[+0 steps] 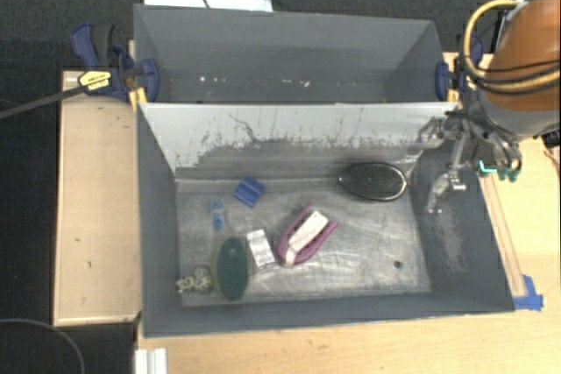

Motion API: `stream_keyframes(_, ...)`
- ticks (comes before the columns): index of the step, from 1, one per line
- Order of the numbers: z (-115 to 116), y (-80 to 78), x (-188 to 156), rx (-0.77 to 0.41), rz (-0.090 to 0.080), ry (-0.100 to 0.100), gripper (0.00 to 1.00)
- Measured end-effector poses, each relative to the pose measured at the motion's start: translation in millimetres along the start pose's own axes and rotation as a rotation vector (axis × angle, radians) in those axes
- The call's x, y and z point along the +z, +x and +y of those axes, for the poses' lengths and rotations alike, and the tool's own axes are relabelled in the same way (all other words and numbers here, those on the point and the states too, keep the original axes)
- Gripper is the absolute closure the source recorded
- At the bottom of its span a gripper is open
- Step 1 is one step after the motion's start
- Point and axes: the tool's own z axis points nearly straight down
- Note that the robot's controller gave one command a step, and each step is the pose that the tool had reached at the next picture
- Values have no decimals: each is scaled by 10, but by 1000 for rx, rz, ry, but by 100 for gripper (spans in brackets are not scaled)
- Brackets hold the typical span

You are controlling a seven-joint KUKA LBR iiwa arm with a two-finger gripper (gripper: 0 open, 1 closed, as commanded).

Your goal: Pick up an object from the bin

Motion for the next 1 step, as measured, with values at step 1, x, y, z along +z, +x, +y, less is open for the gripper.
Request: stream_keyframes(1, 90, -203, 1229, -127, -31, 5, 0)
